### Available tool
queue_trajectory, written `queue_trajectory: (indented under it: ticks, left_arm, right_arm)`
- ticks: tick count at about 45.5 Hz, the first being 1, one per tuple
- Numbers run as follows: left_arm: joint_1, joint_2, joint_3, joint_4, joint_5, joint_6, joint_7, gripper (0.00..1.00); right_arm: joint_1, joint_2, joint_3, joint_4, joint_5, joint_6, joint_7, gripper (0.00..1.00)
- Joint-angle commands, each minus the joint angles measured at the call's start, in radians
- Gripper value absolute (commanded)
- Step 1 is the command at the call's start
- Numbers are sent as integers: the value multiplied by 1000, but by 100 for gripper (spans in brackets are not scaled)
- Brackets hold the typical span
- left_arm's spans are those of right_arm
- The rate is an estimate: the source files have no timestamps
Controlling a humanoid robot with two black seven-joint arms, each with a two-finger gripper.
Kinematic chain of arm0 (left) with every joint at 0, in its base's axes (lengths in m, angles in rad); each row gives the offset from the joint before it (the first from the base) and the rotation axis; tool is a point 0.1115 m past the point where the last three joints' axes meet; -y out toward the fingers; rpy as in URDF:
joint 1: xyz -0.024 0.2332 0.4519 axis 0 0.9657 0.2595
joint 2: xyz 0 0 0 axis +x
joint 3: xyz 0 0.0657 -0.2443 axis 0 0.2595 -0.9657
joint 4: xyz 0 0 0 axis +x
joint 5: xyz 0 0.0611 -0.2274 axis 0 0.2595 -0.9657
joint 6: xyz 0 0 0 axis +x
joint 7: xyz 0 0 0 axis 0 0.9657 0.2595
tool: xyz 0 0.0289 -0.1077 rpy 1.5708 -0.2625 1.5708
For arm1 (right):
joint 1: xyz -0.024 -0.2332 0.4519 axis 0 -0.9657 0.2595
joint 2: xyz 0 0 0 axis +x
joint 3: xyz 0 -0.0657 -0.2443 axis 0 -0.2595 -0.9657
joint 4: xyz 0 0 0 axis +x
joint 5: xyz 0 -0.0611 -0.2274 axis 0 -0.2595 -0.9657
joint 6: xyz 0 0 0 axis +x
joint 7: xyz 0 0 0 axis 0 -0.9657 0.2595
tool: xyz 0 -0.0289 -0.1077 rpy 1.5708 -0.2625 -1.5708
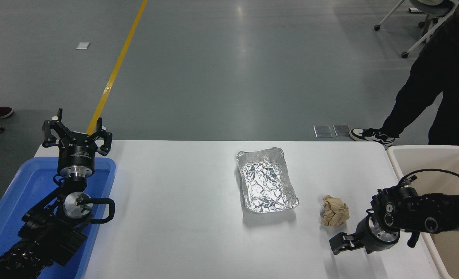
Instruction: Pick up foil plate and place in dustbin
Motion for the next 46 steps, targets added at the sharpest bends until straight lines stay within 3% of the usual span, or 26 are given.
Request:
queue_trajectory:
  ticks: [1,15,28,36,46]
  left_arm:
    - [0,0,0,0,2,0,-3,99]
    - [0,2,0,0,-2,-2,-1,99]
    - [0,2,0,0,-2,-3,-1,99]
    - [0,2,0,0,-2,-2,-1,99]
    - [0,2,0,0,-2,-2,-1,99]
  right_arm:
    - [-6,4,-1,-5,-5,-5,-7,100]
    - [40,-14,2,51,9,5,-7,100]
    - [347,-264,-9,323,27,152,-7,100]
    - [576,-372,-57,444,133,224,-33,100]
    - [939,-340,-274,461,293,245,-62,100]
